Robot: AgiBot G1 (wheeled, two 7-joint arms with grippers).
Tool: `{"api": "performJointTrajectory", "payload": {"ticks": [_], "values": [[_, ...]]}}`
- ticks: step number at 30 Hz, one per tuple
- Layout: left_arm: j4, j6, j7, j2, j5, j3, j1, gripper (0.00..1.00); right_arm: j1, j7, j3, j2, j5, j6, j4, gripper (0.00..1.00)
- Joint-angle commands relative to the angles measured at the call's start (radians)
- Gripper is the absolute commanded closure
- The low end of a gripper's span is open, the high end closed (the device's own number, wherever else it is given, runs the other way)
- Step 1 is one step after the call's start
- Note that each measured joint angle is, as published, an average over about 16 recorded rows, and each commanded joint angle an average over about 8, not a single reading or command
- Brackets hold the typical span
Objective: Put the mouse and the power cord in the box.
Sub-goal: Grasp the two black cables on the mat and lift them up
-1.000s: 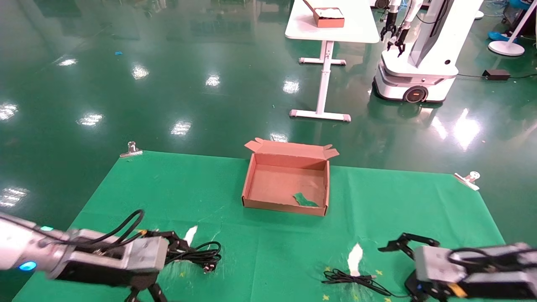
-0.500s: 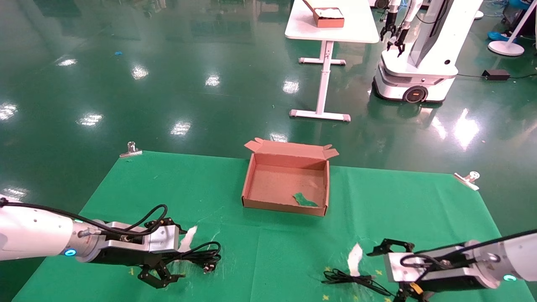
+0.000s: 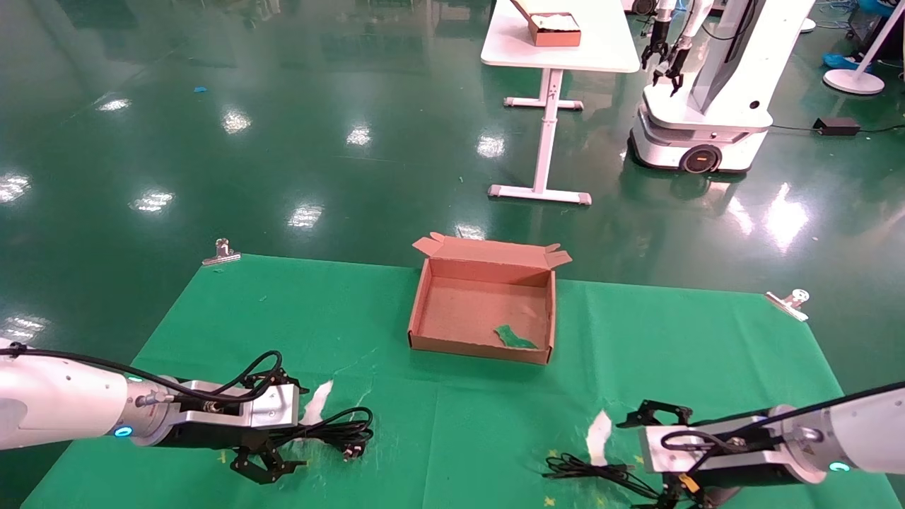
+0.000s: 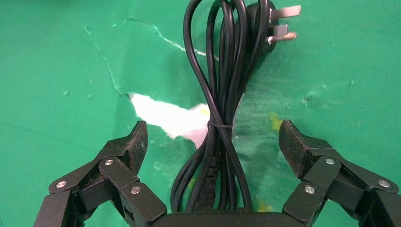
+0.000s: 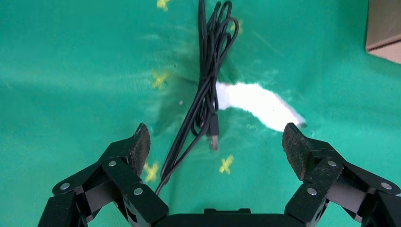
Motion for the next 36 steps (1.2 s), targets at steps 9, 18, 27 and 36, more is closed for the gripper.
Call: {"api": "performJointTrajectory", "payload": {"ticks": [9,18,27,36], "values": [[0.026,-0.005,0.037,0.007,0.006,0.003,-0.010,1.00,0.014,-0.025,-0.003,-0.009,-0.006,0.002,-0.042,1.00],[0.020,-0.004,0.031,0.004,0.003,0.002,-0.009,1.00,0.012,-0.023,-0.002,-0.006,-0.004,0.000,-0.033,1.00],[0.017,-0.004,0.028,0.003,0.002,0.002,-0.008,1.00,0.010,-0.021,-0.001,-0.005,-0.002,-0.001,-0.027,1.00],[0.015,-0.004,0.026,0.003,0.001,0.001,-0.007,1.00,0.009,-0.020,-0.001,-0.004,-0.002,-0.002,-0.025,1.00]]}}
